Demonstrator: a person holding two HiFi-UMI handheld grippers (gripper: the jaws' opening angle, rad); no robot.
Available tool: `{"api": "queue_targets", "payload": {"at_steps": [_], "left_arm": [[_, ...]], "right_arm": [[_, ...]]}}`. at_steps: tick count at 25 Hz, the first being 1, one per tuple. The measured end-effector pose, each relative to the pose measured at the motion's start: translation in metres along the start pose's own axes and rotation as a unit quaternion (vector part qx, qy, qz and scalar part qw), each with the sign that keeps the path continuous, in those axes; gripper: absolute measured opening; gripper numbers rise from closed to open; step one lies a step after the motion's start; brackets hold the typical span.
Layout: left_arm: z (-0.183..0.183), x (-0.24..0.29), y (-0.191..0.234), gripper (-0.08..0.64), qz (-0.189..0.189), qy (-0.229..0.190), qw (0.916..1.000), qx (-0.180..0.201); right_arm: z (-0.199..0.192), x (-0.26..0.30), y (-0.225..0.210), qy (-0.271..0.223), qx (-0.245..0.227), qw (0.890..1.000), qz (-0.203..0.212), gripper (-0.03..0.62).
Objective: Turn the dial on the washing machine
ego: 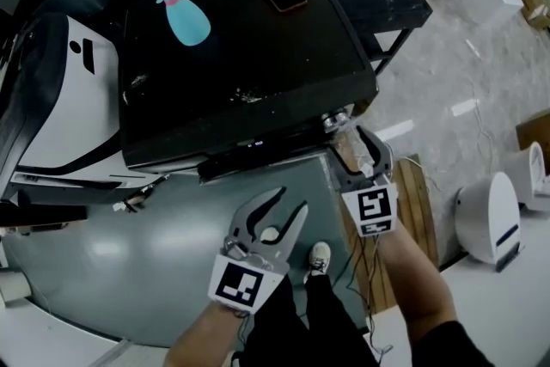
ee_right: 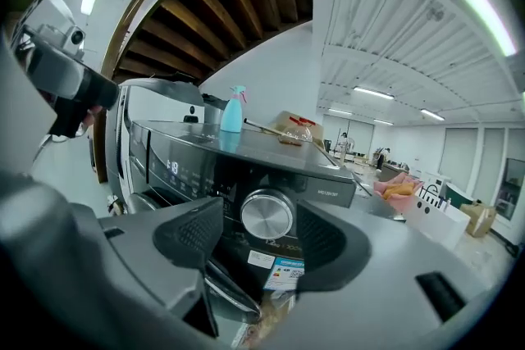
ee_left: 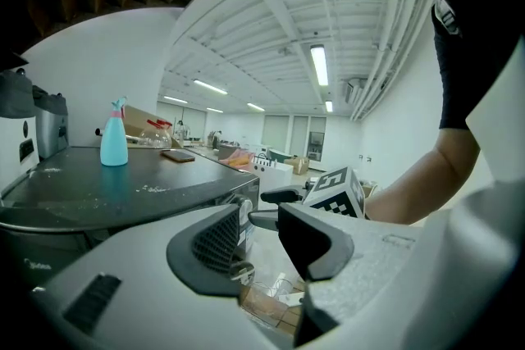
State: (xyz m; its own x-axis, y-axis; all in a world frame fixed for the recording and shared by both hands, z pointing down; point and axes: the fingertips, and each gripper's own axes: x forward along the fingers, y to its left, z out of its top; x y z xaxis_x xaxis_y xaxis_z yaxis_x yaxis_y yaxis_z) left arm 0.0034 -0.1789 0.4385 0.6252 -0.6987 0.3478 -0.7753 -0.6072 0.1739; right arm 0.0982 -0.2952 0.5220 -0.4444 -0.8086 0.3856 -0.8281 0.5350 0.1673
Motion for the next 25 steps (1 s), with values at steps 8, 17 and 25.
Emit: {"api": "queue_targets", "payload": {"at_steps": [8,17,25], "left_arm": [[-0.028,0.013,0.017,0.13,-0.007,0.014,0.9998,-0.011],[-0.041,0.021,0.029,0.13,-0.005,0.016,0.9998,-0.013],[-0.048,0.019,0.03,0.13,-0.004,0.016,0.9997,-0.019]], "right_arm": [[-0.016,0.035,-0.004,0.004,-0.057,0.998,-0.012,0.284],[-0.024,0.051,-0.004,0.003,-0.072,0.997,-0.02,0.276],[-0.024,0.051,-0.006,-0.006,0.006,1.0,-0.02,0.272]]}}
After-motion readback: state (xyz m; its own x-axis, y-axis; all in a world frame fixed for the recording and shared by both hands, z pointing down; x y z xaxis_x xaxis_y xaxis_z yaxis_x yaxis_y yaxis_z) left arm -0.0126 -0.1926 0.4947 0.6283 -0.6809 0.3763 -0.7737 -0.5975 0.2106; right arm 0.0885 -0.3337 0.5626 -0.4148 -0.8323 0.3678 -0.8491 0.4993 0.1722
